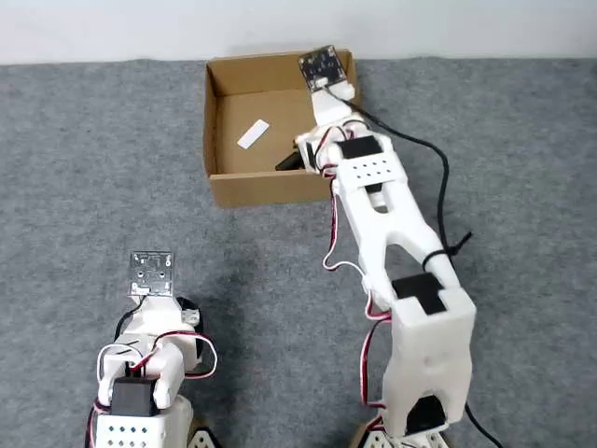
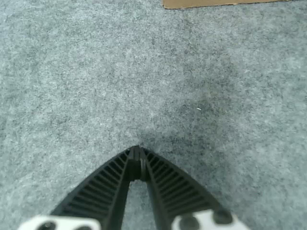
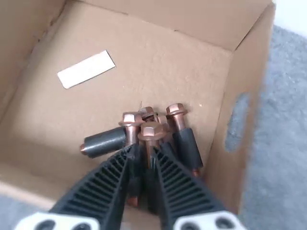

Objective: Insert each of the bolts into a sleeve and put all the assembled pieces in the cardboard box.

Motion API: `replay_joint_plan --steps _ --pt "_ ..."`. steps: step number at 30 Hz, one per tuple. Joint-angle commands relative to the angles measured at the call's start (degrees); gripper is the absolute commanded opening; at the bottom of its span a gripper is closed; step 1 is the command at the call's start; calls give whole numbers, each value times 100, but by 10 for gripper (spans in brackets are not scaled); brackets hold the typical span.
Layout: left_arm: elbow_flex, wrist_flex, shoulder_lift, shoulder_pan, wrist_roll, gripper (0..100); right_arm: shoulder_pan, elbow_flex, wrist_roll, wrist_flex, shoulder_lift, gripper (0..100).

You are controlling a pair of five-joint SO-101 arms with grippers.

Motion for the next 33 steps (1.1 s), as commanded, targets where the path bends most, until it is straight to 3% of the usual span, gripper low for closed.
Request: replay_joint_plan --steps 1,18,28,33 --pt "-40 -9 -44 -18 18 6 -48 -255 26 593 -804 6" --pt "-40 -9 -44 -18 18 6 -48 -220 -1336 3829 -3081 8" --pt "-40 -9 -44 -18 18 6 -40 -211 -1996 5112 -4233 8" --pt "-40 -9 -44 -18 18 6 -4 607 -2708 5121 -5042 8"
